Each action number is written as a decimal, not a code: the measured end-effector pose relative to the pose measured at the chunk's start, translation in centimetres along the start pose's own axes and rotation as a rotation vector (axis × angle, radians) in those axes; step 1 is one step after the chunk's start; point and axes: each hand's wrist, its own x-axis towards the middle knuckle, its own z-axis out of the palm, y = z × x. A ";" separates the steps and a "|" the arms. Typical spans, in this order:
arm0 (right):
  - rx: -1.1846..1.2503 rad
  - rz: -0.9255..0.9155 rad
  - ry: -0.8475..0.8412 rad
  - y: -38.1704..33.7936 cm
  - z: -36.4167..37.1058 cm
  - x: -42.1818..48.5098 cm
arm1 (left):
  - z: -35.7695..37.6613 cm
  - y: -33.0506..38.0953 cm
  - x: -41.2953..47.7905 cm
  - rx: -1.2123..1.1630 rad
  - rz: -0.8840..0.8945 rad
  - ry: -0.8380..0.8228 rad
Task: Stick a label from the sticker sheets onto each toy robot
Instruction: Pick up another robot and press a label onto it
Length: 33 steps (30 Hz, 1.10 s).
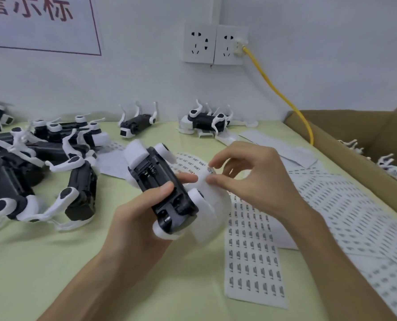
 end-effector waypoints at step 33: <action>0.005 0.102 -0.174 1.5 -0.3 -0.2 | -0.3 -0.3 0.9 -0.045 -0.188 0.058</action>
